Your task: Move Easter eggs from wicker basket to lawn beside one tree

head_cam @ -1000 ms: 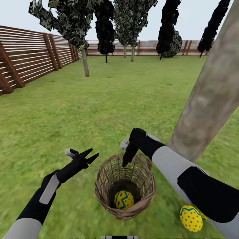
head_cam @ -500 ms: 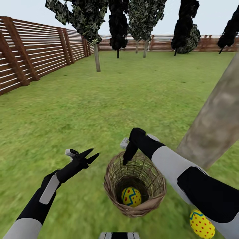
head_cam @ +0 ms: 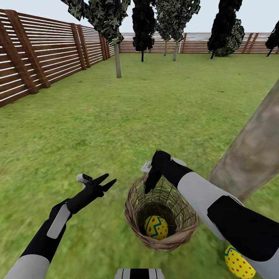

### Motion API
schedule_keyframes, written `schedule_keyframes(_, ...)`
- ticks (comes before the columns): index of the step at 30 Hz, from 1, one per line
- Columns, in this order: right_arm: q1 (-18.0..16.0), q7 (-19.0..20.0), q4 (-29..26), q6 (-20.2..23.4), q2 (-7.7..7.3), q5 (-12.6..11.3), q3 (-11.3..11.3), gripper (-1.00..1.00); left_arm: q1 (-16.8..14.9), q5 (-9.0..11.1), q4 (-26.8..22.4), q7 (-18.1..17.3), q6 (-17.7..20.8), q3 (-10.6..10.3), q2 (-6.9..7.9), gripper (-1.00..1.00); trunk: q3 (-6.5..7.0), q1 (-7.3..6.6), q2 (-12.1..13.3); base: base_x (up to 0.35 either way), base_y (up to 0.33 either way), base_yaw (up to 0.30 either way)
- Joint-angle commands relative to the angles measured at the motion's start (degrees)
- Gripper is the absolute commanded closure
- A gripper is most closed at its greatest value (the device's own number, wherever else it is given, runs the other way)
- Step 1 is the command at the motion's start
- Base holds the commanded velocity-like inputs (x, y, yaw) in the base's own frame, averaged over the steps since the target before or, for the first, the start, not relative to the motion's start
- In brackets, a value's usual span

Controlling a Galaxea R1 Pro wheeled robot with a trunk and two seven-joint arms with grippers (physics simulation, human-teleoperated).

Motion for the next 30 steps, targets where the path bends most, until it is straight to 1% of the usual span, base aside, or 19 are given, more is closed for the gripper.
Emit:
schedule_keyframes(1,-0.25,0.66,0.25,0.29,-0.14,0.92,0.32,-1.0,0.3,0.28,-0.17,-0.26,0.4,0.05,0.2,-1.0,-0.04,-0.01,-0.02,0.0,0.0,0.0)
schedule_keyframes(3,-0.29,0.68,0.25,0.31,-0.12,1.58,0.34,-1.0,0.32,0.28,-0.2,-0.21,0.4,0.07,0.21,-1.0,-0.04,-0.01,-0.02,0.0,0.0,0.0)
schedule_keyframes(4,-0.33,0.7,0.26,0.33,-0.1,1.56,0.37,-1.0,0.34,0.28,-0.22,-0.17,0.4,0.07,0.23,-1.0,-0.04,-0.01,-0.02,0.0,0.0,0.0)
schedule_keyframes(6,-0.42,0.81,0.29,0.52,0.01,1.05,0.5,-1.0,0.57,0.28,-0.41,-0.07,0.4,0.06,0.25,-1.0,-0.49,0.04,-0.05,0.0,0.0,0.0)
schedule_keyframes(12,-0.46,1.11,0.63,0.62,0.24,3.03,0.5,-1.0,0.69,0.28,-0.48,-0.03,0.4,0.06,0.19,-1.0,-1.82,0.19,-0.13,0.0,0.0,0.0)
schedule_keyframes(21,-0.46,1.04,3.3,0.68,0.24,6.04,0.5,-1.0,0.71,0.28,-0.62,-0.03,0.4,0.06,0.19,-1.0,-3.81,0.42,-0.25,0.0,0.0,0.0)
schedule_keyframes(25,-0.46,1.04,3.2,0.63,0.36,7.4,0.5,-1.0,0.73,0.28,-0.68,-0.03,0.4,0.06,0.19,-1.0,-4.7,0.53,-0.3,0.0,0.0,0.0)
schedule_keyframes(30,-0.46,0.96,2.85,0.59,0.42,7.23,0.5,-1.0,0.7,0.28,-0.74,-0.03,0.4,0.06,0.19,-1.0,-5.8,0.66,-0.37,0.0,0.0,0.0)
